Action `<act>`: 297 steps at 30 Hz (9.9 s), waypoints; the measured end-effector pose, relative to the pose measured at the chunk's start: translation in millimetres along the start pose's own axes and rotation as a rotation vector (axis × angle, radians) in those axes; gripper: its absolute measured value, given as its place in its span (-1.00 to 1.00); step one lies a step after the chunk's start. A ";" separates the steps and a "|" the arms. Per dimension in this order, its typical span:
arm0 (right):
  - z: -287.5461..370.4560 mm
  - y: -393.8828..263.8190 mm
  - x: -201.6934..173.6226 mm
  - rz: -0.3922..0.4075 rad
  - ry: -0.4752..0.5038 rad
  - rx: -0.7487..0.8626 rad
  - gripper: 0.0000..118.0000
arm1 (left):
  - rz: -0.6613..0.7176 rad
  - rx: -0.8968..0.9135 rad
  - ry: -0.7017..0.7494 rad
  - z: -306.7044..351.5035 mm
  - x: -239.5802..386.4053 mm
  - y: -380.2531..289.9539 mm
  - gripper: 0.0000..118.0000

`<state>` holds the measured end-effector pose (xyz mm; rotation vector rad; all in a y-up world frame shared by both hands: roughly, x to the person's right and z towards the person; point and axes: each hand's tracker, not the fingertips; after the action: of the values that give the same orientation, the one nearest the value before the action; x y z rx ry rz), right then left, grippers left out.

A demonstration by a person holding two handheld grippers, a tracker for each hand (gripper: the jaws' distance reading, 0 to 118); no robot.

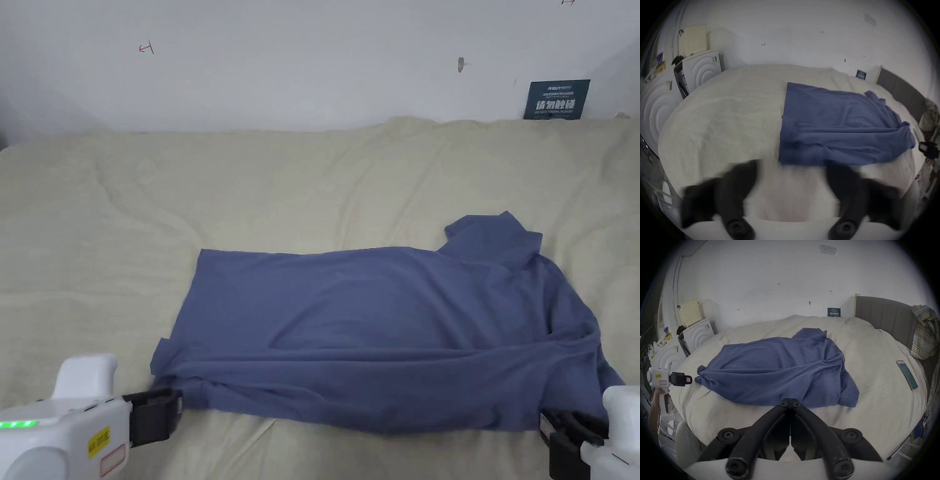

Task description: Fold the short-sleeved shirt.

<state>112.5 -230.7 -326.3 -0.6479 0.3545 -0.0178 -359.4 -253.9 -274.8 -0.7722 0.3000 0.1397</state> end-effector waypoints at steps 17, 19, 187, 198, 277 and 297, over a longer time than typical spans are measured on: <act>13.7 -3.0 16.0 -0.034 -0.037 -0.043 -1.00 | -0.091 -0.078 -0.006 -30.7 16.0 13.5 -0.91; 19.5 -4.6 22.6 -0.019 -0.073 -0.029 -0.85 | -0.068 -0.067 -0.011 -23.6 13.4 15.6 -0.91; 26.3 -13.9 129.8 -0.032 0.007 -0.348 -0.79 | 0.182 -0.120 -0.191 50.3 -37.4 -45.4 -0.93; 89.6 39.3 102.2 -0.046 0.086 0.019 0.35 | 0.225 -0.031 -0.220 94.3 -50.9 -42.3 0.97; 35.7 -14.4 -15.0 -0.089 0.112 0.001 -1.00 | 0.001 -0.219 -0.579 48.1 195.5 39.9 -0.90; 44.1 -24.4 26.8 -0.183 0.044 0.000 -1.00 | -0.076 -0.137 -0.784 59.8 223.1 49.2 0.87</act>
<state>154.4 -227.7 -287.7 -0.6789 0.3365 -0.2070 -146.4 -173.6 -337.7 -0.8051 -0.4858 0.3786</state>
